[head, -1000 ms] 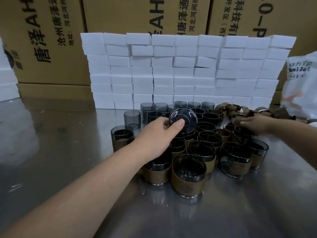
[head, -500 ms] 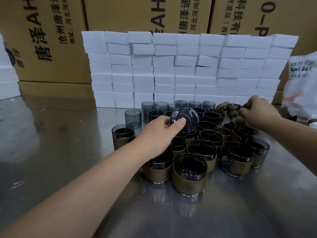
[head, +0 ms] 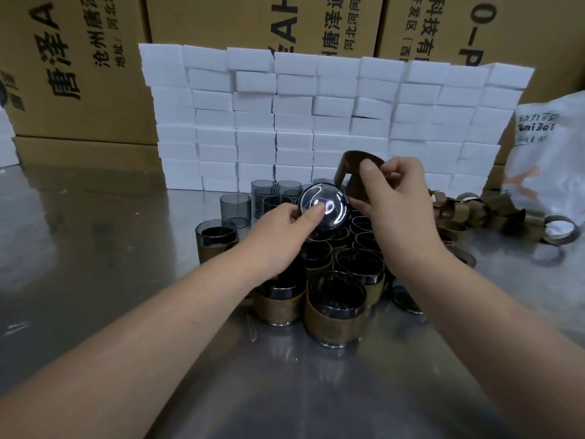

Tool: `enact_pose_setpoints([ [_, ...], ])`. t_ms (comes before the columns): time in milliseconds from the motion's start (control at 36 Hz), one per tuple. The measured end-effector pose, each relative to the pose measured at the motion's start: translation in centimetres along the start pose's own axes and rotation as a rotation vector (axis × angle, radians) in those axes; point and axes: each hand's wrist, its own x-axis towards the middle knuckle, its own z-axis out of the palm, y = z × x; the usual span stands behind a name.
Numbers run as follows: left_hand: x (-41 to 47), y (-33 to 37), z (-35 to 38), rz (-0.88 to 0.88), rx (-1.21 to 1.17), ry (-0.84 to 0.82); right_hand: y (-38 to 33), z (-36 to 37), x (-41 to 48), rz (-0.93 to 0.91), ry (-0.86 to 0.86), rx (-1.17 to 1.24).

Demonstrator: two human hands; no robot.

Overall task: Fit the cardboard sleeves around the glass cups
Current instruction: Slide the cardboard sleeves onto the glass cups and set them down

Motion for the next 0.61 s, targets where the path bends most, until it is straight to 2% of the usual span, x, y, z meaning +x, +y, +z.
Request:
enact_pose_setpoints([
  [83, 0.0, -0.1, 0.2, 0.009, 0.027, -0.013, 0.0, -0.9, -0.1, -0.099, -0.033, -0.171],
  [333, 0.0, 0.2, -0.1, -0.015, -0.039, 0.040, 0.3, -0.5, -0.6, -0.082, -0.227, -0.116],
  [611, 0.7, -0.1, -0.2, -0.028, -0.142, 0.117, 0.0, -0.2, -1.1, -0.125, -0.206, -0.172],
])
